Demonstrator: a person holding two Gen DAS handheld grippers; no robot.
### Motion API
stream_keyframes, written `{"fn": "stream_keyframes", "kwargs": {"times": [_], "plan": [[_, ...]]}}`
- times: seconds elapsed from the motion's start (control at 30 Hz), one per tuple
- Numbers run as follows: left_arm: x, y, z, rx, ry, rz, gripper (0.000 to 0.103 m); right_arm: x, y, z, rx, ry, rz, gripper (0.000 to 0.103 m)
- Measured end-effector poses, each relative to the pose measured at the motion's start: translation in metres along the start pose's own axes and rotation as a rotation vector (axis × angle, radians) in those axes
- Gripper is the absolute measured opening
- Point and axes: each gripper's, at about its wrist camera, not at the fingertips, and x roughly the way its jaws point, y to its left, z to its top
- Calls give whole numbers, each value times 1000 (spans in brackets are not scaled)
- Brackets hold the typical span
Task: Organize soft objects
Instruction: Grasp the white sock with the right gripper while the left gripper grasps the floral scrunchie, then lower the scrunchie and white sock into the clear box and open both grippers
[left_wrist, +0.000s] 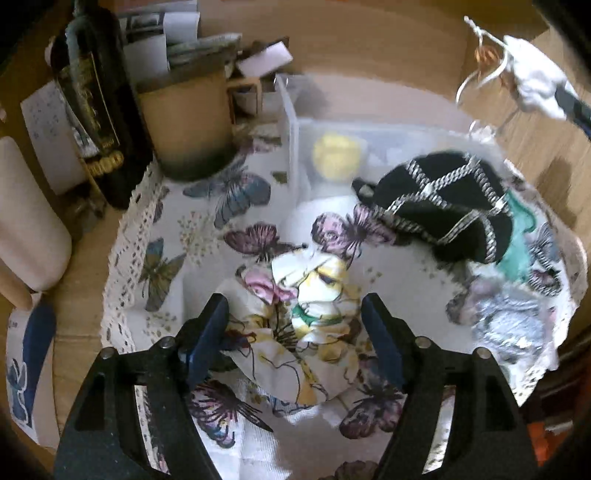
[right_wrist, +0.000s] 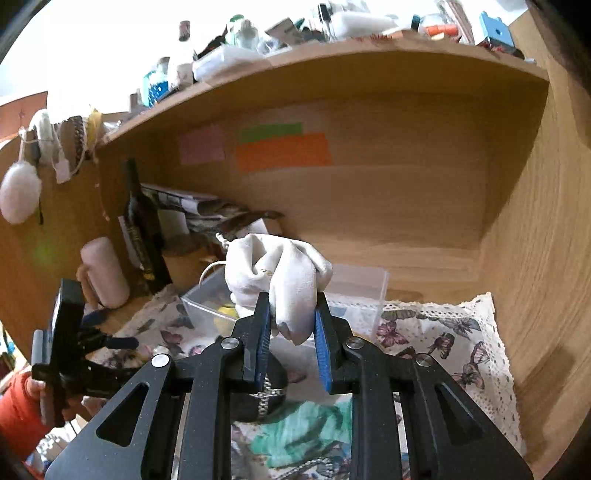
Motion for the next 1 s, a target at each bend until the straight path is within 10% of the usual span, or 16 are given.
{"fn": "stream_keyframes", "kwargs": {"times": [0.23, 0.7, 1.0], "plan": [[-3, 5, 3, -10, -12, -28, 16, 12, -10, 6, -4, 21, -7, 20], [-82, -18, 91, 41, -291, -79, 15, 29, -17, 24, 0, 17, -22, 20], [-37, -37, 140, 46, -252, -121, 15, 70, -12, 22, -10, 82, -31, 20]]}}
